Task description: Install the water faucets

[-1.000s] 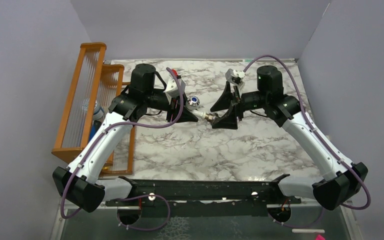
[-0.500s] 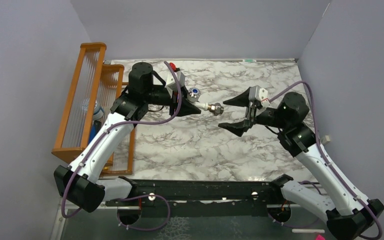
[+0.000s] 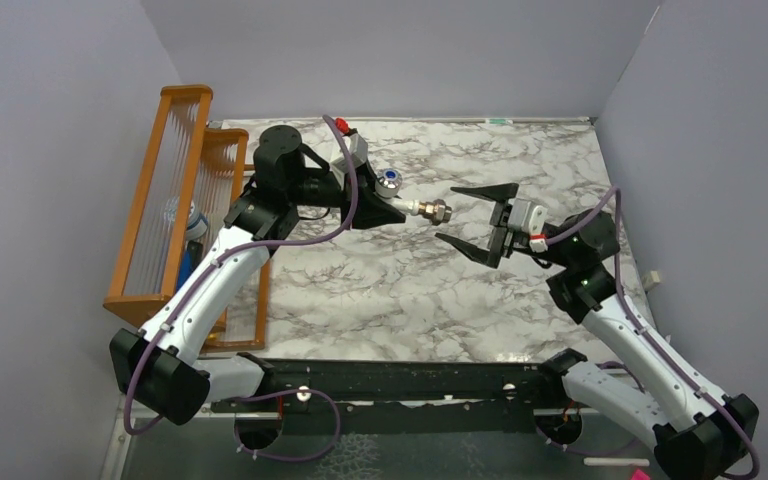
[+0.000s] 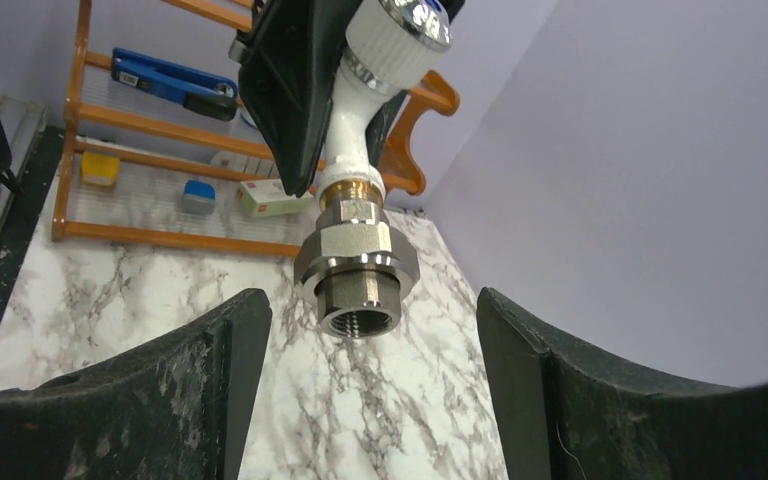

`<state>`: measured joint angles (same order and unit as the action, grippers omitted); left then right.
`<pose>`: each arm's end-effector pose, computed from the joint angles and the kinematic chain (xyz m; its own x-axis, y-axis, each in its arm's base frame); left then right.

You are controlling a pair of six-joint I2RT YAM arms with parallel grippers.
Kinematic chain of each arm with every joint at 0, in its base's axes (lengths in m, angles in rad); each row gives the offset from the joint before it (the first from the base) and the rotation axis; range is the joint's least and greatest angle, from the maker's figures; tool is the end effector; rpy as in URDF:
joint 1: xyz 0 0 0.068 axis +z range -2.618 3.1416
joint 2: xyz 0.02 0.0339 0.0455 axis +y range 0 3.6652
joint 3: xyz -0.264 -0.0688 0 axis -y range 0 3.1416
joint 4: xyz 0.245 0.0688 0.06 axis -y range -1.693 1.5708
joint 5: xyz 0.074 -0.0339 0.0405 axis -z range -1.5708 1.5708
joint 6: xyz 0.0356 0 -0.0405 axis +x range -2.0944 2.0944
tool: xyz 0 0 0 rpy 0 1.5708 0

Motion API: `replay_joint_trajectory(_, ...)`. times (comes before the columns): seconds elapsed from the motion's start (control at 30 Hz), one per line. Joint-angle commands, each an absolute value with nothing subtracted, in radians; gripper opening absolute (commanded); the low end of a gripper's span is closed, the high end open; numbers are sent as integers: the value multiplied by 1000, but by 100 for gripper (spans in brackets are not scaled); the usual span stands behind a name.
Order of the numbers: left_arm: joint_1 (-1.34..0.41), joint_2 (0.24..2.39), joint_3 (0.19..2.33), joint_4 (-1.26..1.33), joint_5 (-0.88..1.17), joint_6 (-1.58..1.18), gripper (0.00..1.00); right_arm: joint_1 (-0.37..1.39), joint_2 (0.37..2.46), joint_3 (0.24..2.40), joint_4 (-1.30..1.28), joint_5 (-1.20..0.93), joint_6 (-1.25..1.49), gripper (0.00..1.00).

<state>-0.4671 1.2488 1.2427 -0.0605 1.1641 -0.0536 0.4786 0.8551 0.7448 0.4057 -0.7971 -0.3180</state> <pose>0.2261 -0.1506 0.4166 -0.1127 0.0331 -0.9931 0.9917 -0.0578 -0.1145 0.1582 0.1108 0.3742 0.5360 0.0320 -0.8436 -0.8019 0.3317 -0.4969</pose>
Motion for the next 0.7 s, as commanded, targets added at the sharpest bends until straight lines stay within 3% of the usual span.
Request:
replay_joint_trajectory(0.0,-472,1216,1236,44,1212,-98,0,483,870,754,550,-897,-356,79)
replay_joint_trajectory(0.67,-472,1233,1239,71,1234,-120,0,498,946,770,657,-945,-314,61)
